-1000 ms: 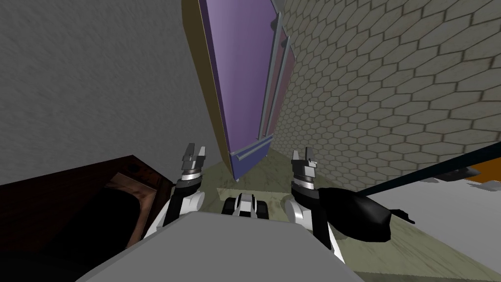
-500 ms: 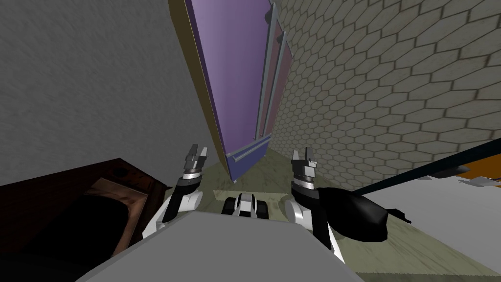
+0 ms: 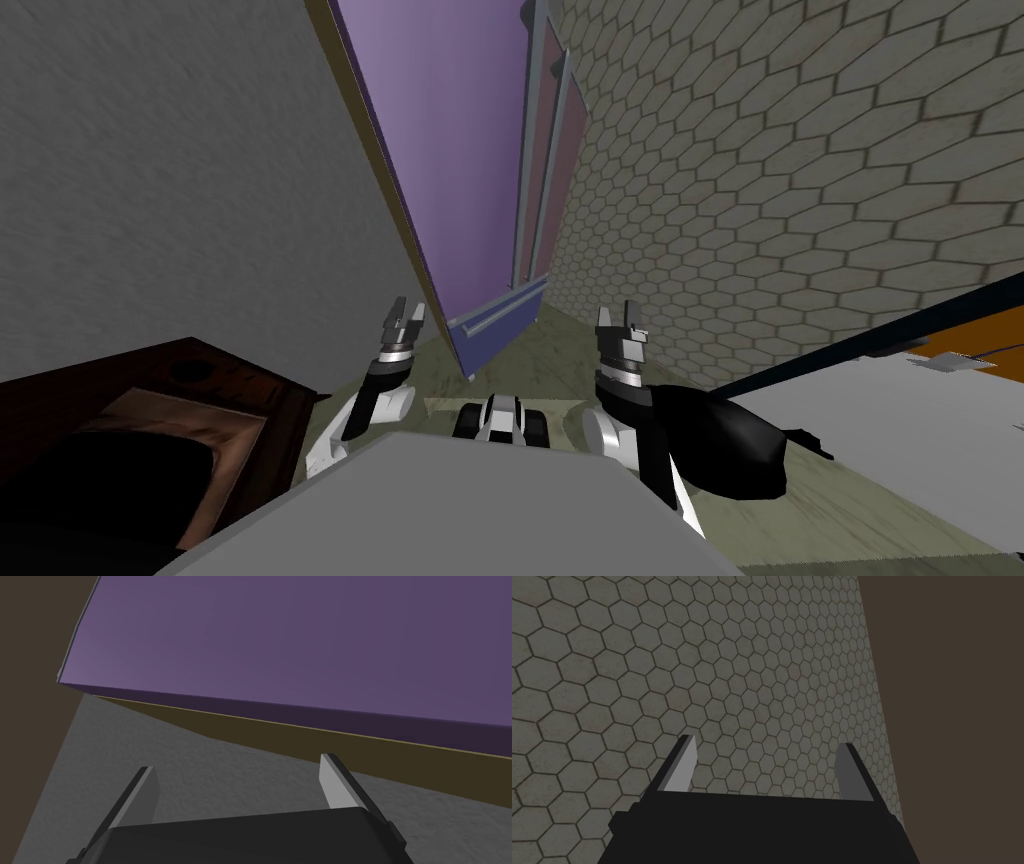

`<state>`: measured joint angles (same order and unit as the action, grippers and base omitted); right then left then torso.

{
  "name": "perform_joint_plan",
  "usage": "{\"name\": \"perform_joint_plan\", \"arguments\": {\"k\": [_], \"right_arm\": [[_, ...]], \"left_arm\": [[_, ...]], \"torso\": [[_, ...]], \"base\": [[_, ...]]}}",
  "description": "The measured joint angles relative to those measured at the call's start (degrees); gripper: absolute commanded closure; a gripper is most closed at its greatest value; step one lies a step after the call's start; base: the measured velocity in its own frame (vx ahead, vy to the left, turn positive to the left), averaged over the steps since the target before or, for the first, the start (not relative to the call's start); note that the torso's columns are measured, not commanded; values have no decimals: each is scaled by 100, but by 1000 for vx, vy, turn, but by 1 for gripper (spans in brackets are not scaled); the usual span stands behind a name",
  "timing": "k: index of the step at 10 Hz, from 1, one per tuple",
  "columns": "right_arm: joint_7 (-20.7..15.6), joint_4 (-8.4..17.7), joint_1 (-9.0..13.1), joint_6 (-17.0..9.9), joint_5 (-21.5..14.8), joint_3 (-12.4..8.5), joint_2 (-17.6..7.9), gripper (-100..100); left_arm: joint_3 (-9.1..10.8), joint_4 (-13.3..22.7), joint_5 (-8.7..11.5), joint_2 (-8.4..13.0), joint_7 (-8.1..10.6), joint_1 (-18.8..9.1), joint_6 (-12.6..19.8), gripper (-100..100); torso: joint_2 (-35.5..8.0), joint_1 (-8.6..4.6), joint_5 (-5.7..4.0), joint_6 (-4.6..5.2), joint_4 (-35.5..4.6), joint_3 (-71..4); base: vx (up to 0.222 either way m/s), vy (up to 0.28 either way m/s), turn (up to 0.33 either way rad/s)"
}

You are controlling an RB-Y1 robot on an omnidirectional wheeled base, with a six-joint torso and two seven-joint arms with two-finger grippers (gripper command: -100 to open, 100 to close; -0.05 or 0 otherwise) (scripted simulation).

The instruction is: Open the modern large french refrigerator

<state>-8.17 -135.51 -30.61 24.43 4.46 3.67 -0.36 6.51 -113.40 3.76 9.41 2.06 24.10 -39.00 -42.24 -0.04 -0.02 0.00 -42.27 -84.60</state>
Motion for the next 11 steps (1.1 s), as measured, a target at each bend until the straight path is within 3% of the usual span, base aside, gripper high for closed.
{"name": "perform_joint_plan", "arguments": {"k": [11], "right_arm": [[0,0,0,0,0,0,0,0]], "left_arm": [[342,1722,644,55,563,-807,-572,-100]], "torso": [[2,-5,0,1,0,0]], "base": [[97,-105,-52]]}}
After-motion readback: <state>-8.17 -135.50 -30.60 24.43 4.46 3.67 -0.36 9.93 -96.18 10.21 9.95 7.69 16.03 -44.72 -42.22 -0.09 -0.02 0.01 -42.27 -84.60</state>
